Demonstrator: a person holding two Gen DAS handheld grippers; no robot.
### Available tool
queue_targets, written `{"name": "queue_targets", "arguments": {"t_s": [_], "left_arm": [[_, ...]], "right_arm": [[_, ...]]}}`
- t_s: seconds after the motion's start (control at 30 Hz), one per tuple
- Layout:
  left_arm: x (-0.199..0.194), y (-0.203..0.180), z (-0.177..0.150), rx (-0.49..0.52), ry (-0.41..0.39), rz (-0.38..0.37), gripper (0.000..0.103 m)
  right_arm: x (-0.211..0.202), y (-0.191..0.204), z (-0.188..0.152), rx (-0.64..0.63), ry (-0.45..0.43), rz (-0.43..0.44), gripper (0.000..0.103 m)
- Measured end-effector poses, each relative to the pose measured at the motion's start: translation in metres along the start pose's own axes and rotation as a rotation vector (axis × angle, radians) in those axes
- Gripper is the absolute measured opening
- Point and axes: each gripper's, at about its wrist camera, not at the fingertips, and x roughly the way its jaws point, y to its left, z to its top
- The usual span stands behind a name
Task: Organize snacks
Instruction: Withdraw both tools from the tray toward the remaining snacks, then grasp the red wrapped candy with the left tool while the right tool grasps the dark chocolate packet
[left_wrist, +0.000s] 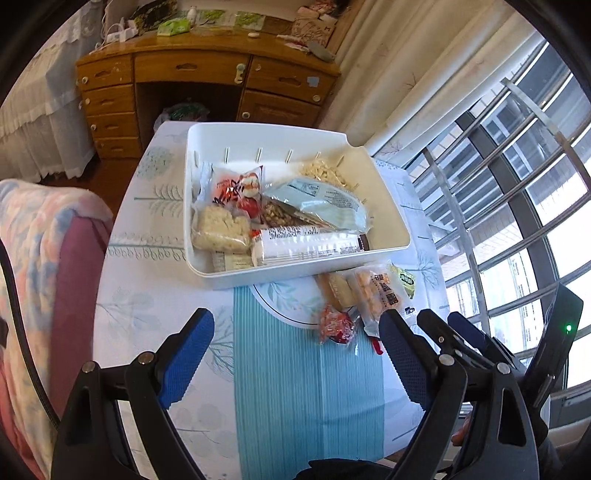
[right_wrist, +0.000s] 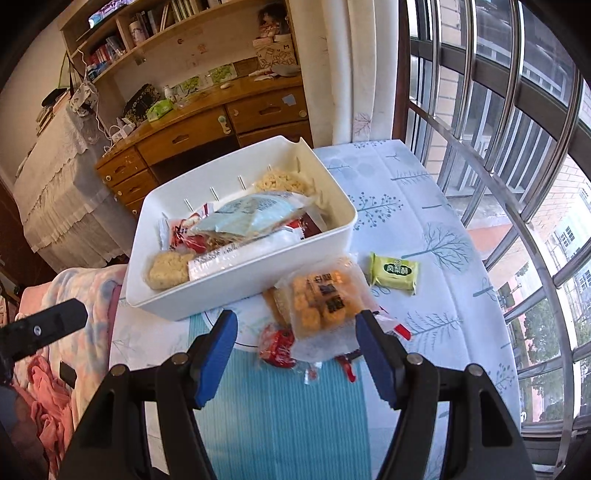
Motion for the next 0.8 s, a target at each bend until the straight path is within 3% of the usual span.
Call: {"name": "queue_targets", "arguments": {"t_s": [0.43,0.53,0.8], "left_arm": [[0.056,-0.042,-0.013,-0.156,0.104,0.064,0.09],[0.068,-0.045,-0.019,-0.195,0.129,0.073,0.09],[0.094,-0.046,-0.036,-0.303,0.188,0.115,0.09]], "right_arm": [[0.018,-0.043,0.003,-0.153,0.079,0.078,0.069],[0.024,-0.052,0.004,-0.171,0.095,0.096,0.075],[0.04,-0.067,0.002,-0.231,0.136,0.109,0.075]]}}
